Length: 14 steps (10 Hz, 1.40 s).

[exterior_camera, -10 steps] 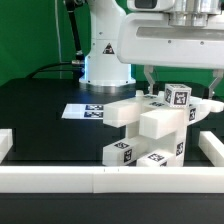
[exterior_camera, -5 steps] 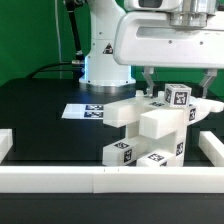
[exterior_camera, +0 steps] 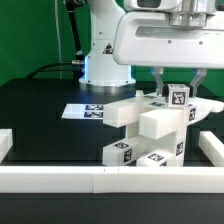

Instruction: Assemble chair

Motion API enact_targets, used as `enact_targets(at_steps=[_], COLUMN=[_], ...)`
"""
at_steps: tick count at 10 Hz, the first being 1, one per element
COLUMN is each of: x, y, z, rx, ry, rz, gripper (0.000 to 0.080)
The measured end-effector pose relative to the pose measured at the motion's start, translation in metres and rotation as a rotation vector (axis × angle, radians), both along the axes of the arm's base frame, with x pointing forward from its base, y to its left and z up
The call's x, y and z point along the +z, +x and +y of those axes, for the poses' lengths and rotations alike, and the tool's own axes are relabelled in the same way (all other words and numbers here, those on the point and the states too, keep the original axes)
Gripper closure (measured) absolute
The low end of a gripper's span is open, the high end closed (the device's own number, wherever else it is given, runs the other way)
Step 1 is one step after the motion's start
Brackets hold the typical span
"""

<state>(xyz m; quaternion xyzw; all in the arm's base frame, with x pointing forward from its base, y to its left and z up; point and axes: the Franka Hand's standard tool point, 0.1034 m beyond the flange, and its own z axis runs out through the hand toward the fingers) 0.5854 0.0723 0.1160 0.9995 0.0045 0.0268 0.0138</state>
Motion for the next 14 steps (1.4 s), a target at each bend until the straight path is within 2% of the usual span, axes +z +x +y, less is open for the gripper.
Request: enact_targets(at_steps=[14], x=[-0.0005], y=[-0.0005], z=[0.0038], rx=[-0.920], ry=[0.061], rz=[-0.019], gripper=[0.0512])
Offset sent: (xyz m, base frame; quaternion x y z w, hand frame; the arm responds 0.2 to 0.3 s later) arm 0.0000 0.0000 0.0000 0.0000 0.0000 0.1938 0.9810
